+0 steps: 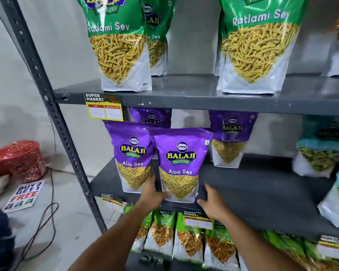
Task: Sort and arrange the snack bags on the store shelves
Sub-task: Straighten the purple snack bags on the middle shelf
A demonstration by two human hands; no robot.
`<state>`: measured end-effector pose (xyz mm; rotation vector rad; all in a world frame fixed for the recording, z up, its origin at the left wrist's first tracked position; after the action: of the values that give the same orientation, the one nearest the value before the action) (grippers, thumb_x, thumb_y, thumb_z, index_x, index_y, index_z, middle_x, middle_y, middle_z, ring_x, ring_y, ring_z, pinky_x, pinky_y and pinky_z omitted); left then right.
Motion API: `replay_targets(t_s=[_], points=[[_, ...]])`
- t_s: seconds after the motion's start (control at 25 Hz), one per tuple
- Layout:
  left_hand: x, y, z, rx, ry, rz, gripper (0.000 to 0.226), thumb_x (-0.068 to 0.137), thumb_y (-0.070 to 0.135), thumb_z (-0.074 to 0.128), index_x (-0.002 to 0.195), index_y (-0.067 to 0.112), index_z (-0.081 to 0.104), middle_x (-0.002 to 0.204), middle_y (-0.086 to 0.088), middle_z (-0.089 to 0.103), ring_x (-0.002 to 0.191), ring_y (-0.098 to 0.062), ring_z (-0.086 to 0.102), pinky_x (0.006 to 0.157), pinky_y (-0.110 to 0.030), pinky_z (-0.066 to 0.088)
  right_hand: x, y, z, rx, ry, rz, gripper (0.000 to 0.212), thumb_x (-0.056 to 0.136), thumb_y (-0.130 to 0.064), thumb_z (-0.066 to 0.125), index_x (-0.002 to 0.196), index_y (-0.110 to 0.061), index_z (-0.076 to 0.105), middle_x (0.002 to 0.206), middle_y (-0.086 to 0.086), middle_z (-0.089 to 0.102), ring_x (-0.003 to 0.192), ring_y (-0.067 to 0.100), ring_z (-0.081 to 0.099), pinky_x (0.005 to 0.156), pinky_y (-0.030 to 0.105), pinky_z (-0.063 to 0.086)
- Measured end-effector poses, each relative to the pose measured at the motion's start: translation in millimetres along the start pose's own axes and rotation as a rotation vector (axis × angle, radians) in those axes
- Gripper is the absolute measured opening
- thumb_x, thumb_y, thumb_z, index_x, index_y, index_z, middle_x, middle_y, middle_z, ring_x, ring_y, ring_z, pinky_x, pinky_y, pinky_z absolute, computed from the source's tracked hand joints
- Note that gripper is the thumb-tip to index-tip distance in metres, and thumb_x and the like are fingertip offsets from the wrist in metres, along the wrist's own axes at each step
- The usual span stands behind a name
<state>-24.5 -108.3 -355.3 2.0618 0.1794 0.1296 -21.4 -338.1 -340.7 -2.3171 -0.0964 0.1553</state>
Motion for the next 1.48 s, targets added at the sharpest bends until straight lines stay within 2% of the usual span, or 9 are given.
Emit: replay_targets(t_s=[0.08, 0.16, 0.24, 0.36, 0.48, 0.84, 0.96, 1.08, 1.48], points=[[-2, 8, 3, 0.008, -0.002, -0.012, 0.051, 0.052, 0.020, 0.089, 0.090, 0.005, 0.060, 0.086, -0.018, 0.071, 0.075, -0.027, 0.068, 0.075, -0.049, 0.058, 7, 3, 11, 0.020, 0.011, 0.011, 0.056, 0.082, -0.006, 0.069, 0.134, -0.009, 0.047, 0.130, 0.009, 0.059, 0.113, 0.023, 0.057, 0.092, 0.025, 0.044], [-3, 10, 10, -0.039, -0.018, 0.006, 0.030, 0.063, 0.002, 0.085, 0.076, 0.010, 0.059, 0.071, -0.005, 0.070, 0.062, -0.006, 0.066, 0.068, -0.033, 0.058, 11, 2, 18, 0.062, 0.023, 0.009, 0.046, 0.083, -0.008, 0.069, 0.125, -0.013, 0.053, 0.121, 0.005, 0.066, 0.101, 0.020, 0.062, 0.083, 0.026, 0.047], [-1, 15, 19, -0.076, -0.063, -0.003, 0.036, 0.072, -0.011, 0.078, 0.079, 0.021, 0.062, 0.075, 0.015, 0.070, 0.065, 0.010, 0.064, 0.067, -0.013, 0.052, 13, 5, 19, 0.035, 0.078, 0.015, 0.043, 0.084, -0.016, 0.071, 0.123, -0.018, 0.053, 0.119, 0.008, 0.069, 0.103, 0.028, 0.065, 0.084, 0.035, 0.053], [7, 12, 34, -0.108, -0.113, -0.012, 0.034, 0.070, -0.004, 0.081, 0.077, 0.025, 0.066, 0.070, 0.019, 0.074, 0.071, 0.006, 0.067, 0.076, -0.024, 0.052, 9, 18, 7, 0.003, 0.109, 0.026, 0.048, 0.085, -0.023, 0.070, 0.129, -0.018, 0.050, 0.122, 0.008, 0.068, 0.109, 0.030, 0.064, 0.086, 0.038, 0.053], [10, 24, 62, -0.085, -0.145, 0.045, 0.030, 0.067, 0.002, 0.085, 0.084, 0.024, 0.072, 0.089, 0.009, 0.079, 0.088, -0.009, 0.073, 0.088, -0.035, 0.056, 1, 43, -16, -0.003, 0.125, 0.041, 0.050, 0.085, -0.021, 0.070, 0.131, -0.017, 0.049, 0.124, 0.006, 0.068, 0.112, 0.027, 0.064, 0.091, 0.041, 0.053], [-6, 70, 144, -0.068, -0.217, 0.154, 0.033, 0.072, 0.009, 0.083, 0.102, 0.016, 0.072, 0.098, 0.010, 0.076, 0.081, 0.014, 0.065, 0.074, -0.008, 0.050, -23, 109, -77, 0.012, 0.223, 0.073, 0.046, 0.081, -0.017, 0.072, 0.122, -0.027, 0.051, 0.119, -0.001, 0.070, 0.110, 0.020, 0.066, 0.094, 0.044, 0.053], [-7, 75, 151, -0.043, -0.213, 0.139, 0.033, 0.073, 0.015, 0.083, 0.103, 0.019, 0.070, 0.104, 0.006, 0.076, 0.094, -0.004, 0.069, 0.085, -0.023, 0.054, -25, 110, -83, 0.034, 0.229, 0.081, 0.051, 0.083, -0.012, 0.071, 0.129, -0.019, 0.051, 0.121, 0.003, 0.069, 0.111, 0.020, 0.065, 0.098, 0.040, 0.051], [-8, 74, 153, -0.027, -0.210, 0.130, 0.032, 0.073, 0.016, 0.083, 0.101, 0.022, 0.070, 0.106, 0.005, 0.077, 0.097, -0.007, 0.070, 0.092, -0.033, 0.055, -26, 109, -85, 0.040, 0.220, 0.092, 0.053, 0.084, -0.010, 0.070, 0.132, -0.017, 0.050, 0.123, 0.004, 0.068, 0.112, 0.019, 0.065, 0.100, 0.036, 0.049], [-12, 74, 154, 0.010, -0.181, 0.105, 0.040, 0.073, 0.022, 0.083, 0.111, 0.018, 0.068, 0.109, 0.006, 0.076, 0.097, -0.008, 0.070, 0.094, -0.033, 0.055, -25, 110, -87, 0.031, 0.174, 0.099, 0.048, 0.086, -0.014, 0.069, 0.130, -0.020, 0.051, 0.123, 0.001, 0.068, 0.111, 0.018, 0.065, 0.099, 0.035, 0.049]])
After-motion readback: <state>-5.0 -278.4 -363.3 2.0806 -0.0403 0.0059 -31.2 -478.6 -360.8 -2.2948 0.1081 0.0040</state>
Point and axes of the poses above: each hand's wrist, its own x-axis towards the middle knuckle, its own z-axis out of the palm, y = z × x, the point moved 3 cm from there along x, towards the middle knuckle
